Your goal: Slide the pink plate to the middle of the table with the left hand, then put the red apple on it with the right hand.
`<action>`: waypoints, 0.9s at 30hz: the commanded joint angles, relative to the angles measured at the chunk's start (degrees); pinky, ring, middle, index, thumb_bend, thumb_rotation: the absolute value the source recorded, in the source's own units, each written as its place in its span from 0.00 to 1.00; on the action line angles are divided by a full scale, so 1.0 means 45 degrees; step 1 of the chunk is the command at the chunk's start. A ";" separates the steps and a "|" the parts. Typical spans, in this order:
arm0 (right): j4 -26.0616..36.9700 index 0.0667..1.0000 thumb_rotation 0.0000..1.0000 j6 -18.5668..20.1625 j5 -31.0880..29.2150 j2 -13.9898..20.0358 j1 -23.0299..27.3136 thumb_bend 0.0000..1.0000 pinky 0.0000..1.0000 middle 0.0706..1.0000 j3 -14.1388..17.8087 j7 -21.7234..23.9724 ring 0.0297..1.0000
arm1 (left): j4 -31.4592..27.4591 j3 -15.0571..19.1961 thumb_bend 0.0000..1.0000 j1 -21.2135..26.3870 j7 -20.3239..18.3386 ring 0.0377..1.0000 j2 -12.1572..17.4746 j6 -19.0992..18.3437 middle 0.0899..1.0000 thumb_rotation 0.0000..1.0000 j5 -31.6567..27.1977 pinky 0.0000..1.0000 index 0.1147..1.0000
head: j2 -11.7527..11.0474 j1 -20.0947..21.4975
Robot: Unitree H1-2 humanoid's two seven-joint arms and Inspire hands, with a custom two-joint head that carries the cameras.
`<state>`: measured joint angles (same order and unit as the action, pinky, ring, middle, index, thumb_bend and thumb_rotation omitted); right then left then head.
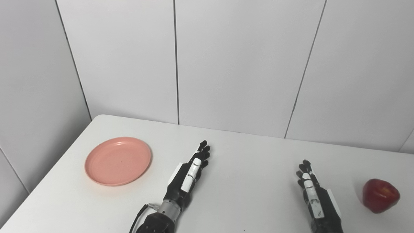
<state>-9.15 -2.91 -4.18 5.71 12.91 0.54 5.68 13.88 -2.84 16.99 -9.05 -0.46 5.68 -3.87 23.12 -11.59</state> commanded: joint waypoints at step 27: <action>-0.0487 0.99 1.00 -0.1730 0.0149 0.0302 0.0488 0.73 1.00 0.99 0.0104 0.0255 1.00 | -0.1410 0.1234 0.60 0.1316 0.0283 1.00 0.1108 -0.0645 1.00 1.00 -0.0582 1.00 1.00 | -0.0273 -0.0204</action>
<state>-11.17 -7.01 -3.45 6.95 13.93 0.66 6.94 9.95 1.99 19.67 -7.87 3.37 2.82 -5.59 21.88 -12.57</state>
